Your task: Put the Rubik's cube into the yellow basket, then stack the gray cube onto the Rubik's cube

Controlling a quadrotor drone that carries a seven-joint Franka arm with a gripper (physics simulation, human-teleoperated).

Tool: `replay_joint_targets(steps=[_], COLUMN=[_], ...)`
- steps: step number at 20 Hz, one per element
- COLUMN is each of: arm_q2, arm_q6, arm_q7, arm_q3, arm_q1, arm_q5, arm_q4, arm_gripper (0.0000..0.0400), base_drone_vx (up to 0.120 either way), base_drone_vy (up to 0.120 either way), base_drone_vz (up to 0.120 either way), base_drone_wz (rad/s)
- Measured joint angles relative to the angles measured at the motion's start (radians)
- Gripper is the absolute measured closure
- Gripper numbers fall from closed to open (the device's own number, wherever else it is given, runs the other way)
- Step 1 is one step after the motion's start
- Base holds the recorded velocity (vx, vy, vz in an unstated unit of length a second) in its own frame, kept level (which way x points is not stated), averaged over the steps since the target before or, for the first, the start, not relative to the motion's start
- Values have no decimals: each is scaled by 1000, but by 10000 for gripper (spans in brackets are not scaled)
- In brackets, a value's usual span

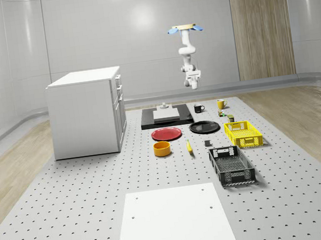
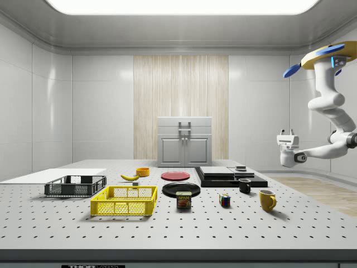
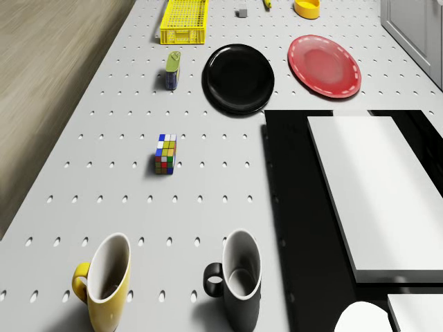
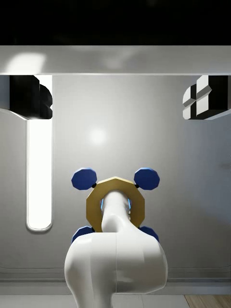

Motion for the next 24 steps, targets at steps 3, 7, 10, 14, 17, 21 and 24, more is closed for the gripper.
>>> replay_joint_targets(steps=[3, 7, 10, 14, 17, 21, 24], arm_q2=[16, 27, 31, 32, 31, 30, 29], arm_q6=[-23, -39, -44, -46, -45, -43, -41], arm_q7=[0, -1, -1, -1, -1, -1, -2], arm_q3=[0, 1, 1, 2, 2, 2, 3], arm_q1=[-1, -2, -2, -3, -3, -4, -4], arm_q5=[0, 1, 1, 1, 1, 1, 1], arm_q4=[41, 72, 83, 88, 89, 89, 88], arm_gripper=[0, 0, 0, 0, 0, 0, 0], base_drone_vx=[120, 120, 120, 120, 120, 120, 120], base_drone_vy=[120, 120, 120, 120, 120, 120, 120], base_drone_vz=[0, 0, 0, 0, 0, 0, 0], base_drone_wz=[0, 0, 0, 0, 0, 0, 0])
